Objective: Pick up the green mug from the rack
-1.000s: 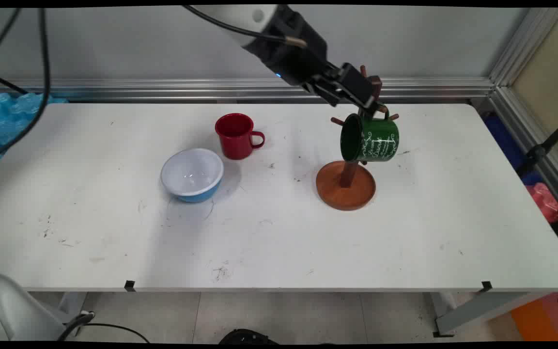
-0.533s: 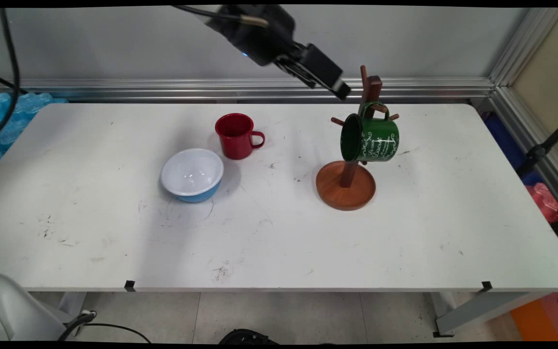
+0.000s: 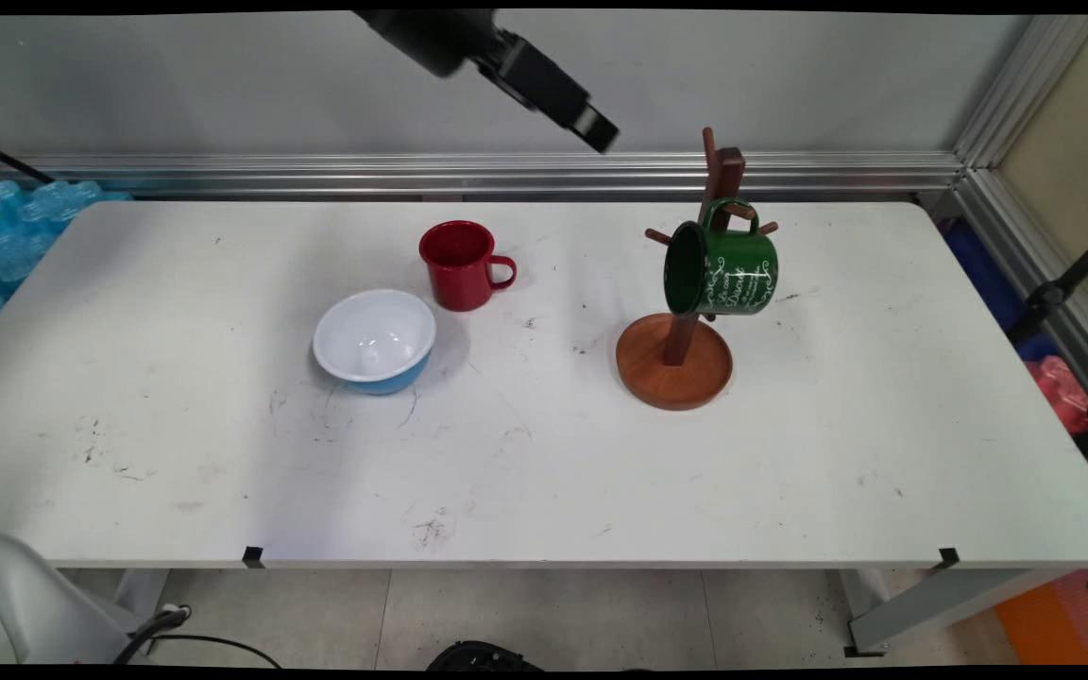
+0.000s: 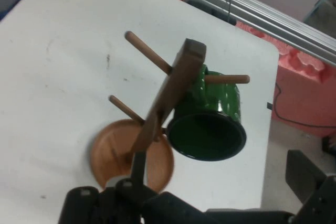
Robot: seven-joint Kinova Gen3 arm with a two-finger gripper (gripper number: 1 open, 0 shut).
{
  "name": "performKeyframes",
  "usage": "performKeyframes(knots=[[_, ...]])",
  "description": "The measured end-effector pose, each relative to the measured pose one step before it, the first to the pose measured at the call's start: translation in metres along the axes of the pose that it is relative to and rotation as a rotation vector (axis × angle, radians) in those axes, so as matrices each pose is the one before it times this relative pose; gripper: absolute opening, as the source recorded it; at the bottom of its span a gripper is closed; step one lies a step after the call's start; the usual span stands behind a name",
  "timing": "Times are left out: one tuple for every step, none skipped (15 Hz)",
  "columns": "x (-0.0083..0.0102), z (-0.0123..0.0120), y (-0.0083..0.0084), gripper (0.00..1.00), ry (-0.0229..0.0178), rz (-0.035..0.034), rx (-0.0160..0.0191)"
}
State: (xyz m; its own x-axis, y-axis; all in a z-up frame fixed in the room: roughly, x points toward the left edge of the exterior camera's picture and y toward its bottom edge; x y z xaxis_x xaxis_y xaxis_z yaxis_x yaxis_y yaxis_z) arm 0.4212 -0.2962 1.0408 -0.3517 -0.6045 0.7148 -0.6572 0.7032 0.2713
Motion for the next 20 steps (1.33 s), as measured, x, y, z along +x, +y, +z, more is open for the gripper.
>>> performKeyframes(knots=[[0.00011,-0.00910,-0.00453,1.00,0.00668,0.02038,0.00059],[-0.00026,-0.00577,-0.00275,1.00,0.00415,0.01093,0.00134],[0.00026,-0.00777,-0.00429,1.00,0.00481,0.01818,0.00023],[-0.00005,-0.00560,-0.00293,1.00,0.00360,0.01239,0.00054],[-0.00038,-0.00567,-0.00287,1.00,0.00317,0.01172,0.00104],[-0.00021,-0.00608,-0.00315,1.00,0.00345,0.01415,-0.00019],[-0.00024,-0.00584,-0.00294,1.00,0.00374,0.01345,-0.00089],[-0.00016,-0.00445,-0.00221,1.00,0.00261,0.01091,-0.00095],[-0.00014,-0.00292,-0.00144,1.00,0.00185,0.00701,-0.00049],[-0.00028,-0.00423,-0.00198,1.00,0.00261,0.01000,-0.00074],[-0.00024,-0.00440,-0.00219,1.00,0.00286,0.01133,-0.00178],[-0.00019,-0.00421,-0.00173,1.00,0.00378,0.01148,-0.00290],[-0.00010,-0.00314,-0.00126,1.00,0.00308,0.00898,-0.00259],[-0.00013,-0.00215,-0.00079,1.00,0.00204,0.00573,-0.00176],[-0.00042,-0.00311,-0.00098,1.00,0.00246,0.00750,-0.00219],[-0.00018,-0.00187,-0.00060,1.00,0.00171,0.00470,-0.00157],[-0.00014,-0.00252,-0.00083,1.00,0.00265,0.00671,-0.00247],[-0.00025,-0.00155,-0.00048,1.00,0.00131,0.00395,-0.00139],[-0.00039,-0.00234,-0.00062,1.00,0.00223,0.00543,-0.00195],[-0.00045,-0.00238,-0.00072,1.00,0.00210,0.00562,-0.00226]])
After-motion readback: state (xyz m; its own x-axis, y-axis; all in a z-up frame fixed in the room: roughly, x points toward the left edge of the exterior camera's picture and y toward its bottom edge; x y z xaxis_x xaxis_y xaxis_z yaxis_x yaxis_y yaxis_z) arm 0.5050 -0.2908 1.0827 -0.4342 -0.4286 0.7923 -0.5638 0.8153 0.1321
